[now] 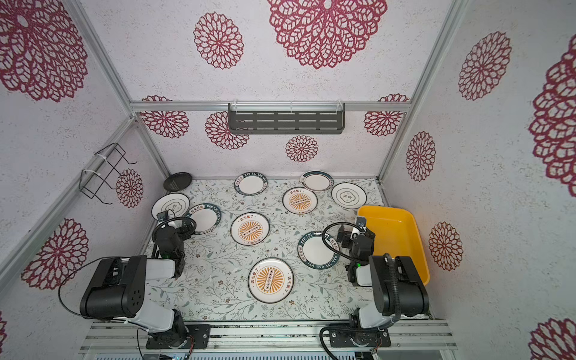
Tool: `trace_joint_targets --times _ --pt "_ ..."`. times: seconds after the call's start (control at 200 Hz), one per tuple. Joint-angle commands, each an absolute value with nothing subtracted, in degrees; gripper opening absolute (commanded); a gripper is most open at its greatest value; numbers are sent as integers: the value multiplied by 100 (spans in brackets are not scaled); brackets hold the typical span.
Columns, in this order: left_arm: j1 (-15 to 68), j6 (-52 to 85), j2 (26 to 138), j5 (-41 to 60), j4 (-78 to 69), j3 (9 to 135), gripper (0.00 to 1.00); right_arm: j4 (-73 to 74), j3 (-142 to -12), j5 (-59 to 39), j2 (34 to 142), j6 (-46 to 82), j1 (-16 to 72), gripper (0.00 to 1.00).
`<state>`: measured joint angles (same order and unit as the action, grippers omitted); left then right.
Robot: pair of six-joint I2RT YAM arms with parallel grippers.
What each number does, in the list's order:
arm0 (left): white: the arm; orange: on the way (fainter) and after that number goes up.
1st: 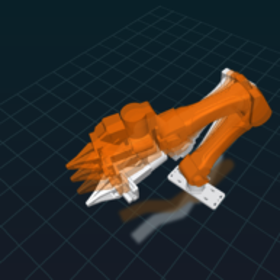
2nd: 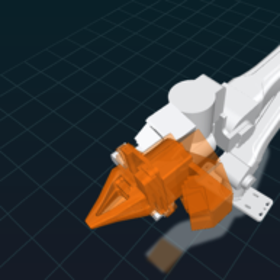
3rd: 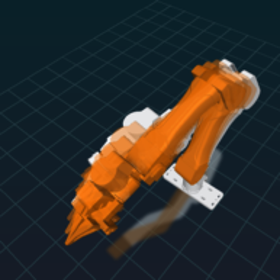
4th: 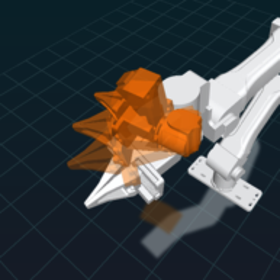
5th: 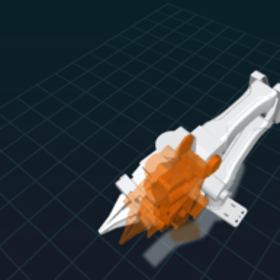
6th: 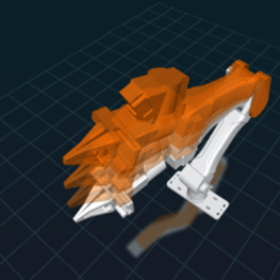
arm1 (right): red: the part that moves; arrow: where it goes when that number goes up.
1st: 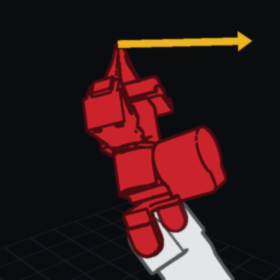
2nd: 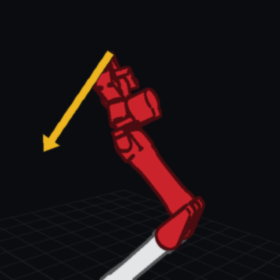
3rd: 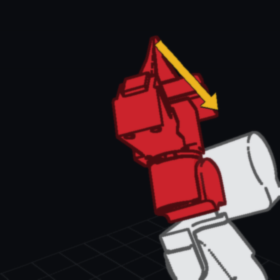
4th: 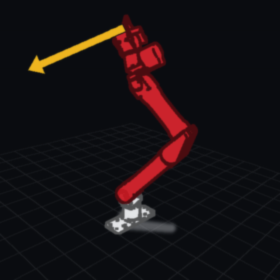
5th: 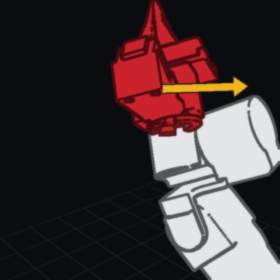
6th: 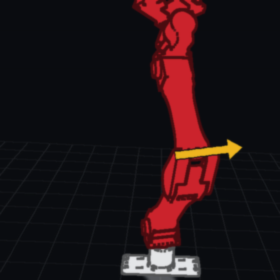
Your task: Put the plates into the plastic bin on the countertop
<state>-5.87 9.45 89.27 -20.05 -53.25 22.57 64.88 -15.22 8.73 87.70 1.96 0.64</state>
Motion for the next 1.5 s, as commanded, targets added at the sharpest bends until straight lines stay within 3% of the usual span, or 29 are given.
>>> trace_joint_targets --times 0.0,0.936,1.146,1.281,1.391,1.496 --pt "-571 888 8966 -2030 -5335 2331 97 6766 -1514 852 8798 121 60 99" --pt "-567 888 8881 -2038 -5365 2294 97 6509 -1512 1222 8453 247 79 99" --pt "-527 919 7259 -1979 -2582 3273 97 2727 -2953 975 6878 975 79 99" --pt "-481 1488 6735 -1220 -896 4491 97 939 -3865 392 6496 2169 120 99" --pt "-355 3002 6742 -830 575 5717 97 -195 -4599 18 6340 3399 320 99" --pt "-119 4202 7017 33 1473 6626 97 -399 -4995 -300 6334 4322 903 99"
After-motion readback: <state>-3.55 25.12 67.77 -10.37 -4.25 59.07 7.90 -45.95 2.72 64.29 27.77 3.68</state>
